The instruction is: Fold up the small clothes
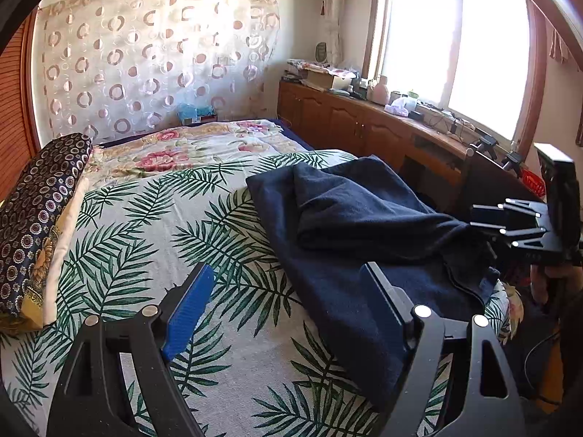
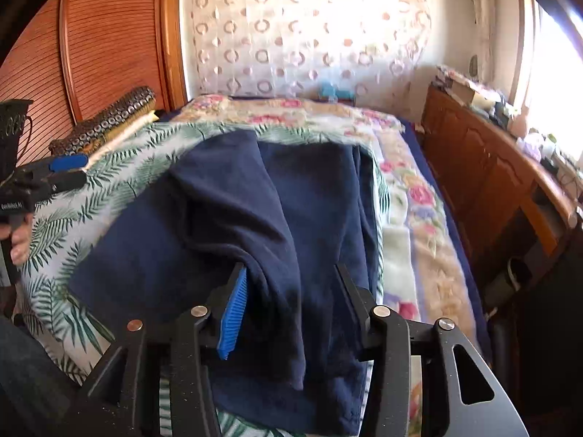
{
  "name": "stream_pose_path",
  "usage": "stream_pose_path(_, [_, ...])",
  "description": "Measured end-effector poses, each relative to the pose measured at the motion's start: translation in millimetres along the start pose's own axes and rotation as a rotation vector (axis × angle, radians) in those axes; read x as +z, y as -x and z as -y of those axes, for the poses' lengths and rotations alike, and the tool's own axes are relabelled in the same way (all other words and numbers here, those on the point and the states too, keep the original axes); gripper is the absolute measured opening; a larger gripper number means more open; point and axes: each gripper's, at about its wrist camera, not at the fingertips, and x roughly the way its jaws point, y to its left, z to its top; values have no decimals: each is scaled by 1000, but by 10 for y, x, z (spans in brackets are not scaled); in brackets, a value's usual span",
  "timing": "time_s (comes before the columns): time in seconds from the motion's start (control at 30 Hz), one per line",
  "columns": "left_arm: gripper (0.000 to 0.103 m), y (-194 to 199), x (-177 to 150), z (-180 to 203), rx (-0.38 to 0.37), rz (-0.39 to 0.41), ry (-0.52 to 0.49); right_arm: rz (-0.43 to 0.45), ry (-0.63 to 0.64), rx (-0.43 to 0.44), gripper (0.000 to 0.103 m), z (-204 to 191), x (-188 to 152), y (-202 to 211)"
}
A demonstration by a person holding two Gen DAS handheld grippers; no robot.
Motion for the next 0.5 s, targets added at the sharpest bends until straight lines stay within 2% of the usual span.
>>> stream_pose_path(0.23, [83, 74, 2, 12, 14, 19, -10, 37, 95, 56, 48, -381, 292, -83])
stream_pose_path(0.5, [83, 120, -20, -29, 20, 28, 0, -36, 160, 149, 48, -518, 522, -627])
